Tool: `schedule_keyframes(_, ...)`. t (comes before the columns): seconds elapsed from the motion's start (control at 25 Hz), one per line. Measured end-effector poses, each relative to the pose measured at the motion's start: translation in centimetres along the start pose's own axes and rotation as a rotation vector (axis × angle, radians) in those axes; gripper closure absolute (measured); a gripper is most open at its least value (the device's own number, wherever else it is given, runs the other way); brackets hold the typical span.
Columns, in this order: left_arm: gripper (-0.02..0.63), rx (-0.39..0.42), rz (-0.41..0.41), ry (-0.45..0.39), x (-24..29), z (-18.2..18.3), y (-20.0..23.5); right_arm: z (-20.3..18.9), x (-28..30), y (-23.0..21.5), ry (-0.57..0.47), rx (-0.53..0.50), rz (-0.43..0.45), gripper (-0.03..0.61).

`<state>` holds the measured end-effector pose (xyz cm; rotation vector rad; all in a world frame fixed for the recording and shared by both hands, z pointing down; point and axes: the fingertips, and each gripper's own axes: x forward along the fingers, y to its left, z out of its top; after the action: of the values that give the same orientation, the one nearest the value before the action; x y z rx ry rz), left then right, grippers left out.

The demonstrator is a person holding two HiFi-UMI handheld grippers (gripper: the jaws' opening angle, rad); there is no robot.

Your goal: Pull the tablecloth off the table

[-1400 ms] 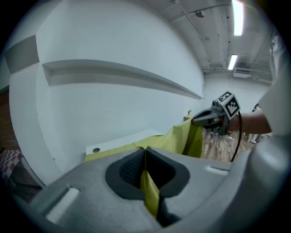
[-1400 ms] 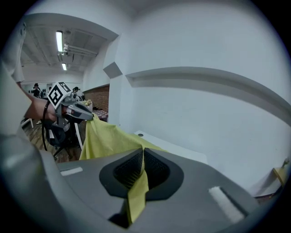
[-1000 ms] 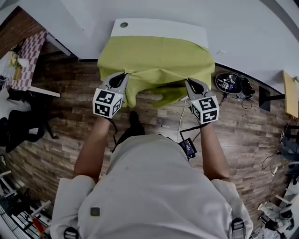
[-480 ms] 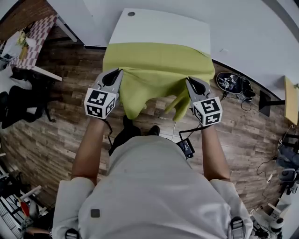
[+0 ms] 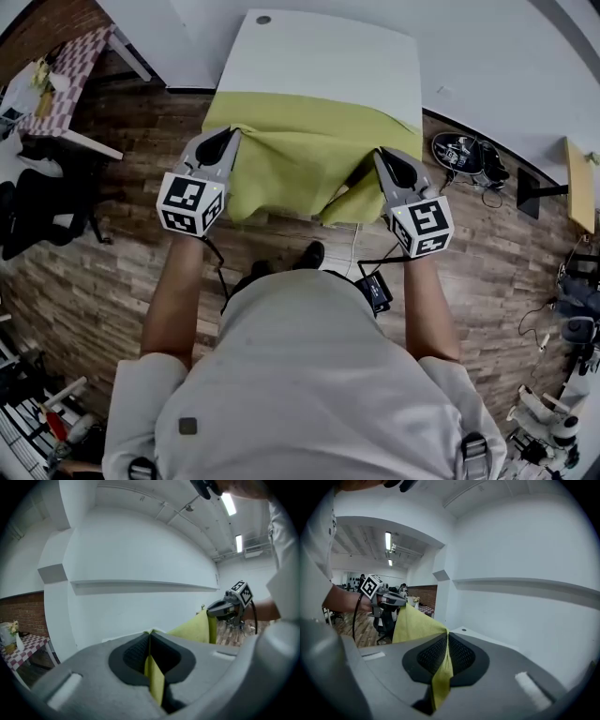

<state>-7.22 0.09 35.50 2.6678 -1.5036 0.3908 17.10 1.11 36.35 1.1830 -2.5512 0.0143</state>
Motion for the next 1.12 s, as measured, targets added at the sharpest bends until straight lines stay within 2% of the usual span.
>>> schedule_keyframes(0.68,0.611,0.060,-0.135,-0.111,-11.1,2.4,0.8,5.4,-5.1,10.9,-0.073,-0.027,-0.138,0.561)
schedule_keyframes(1.12,0.611,0.074,-0.225,-0.144,-16.5,2.4,-0.4,7.2,-7.6,17.9,-0.097,-0.050,-0.155,0.561)
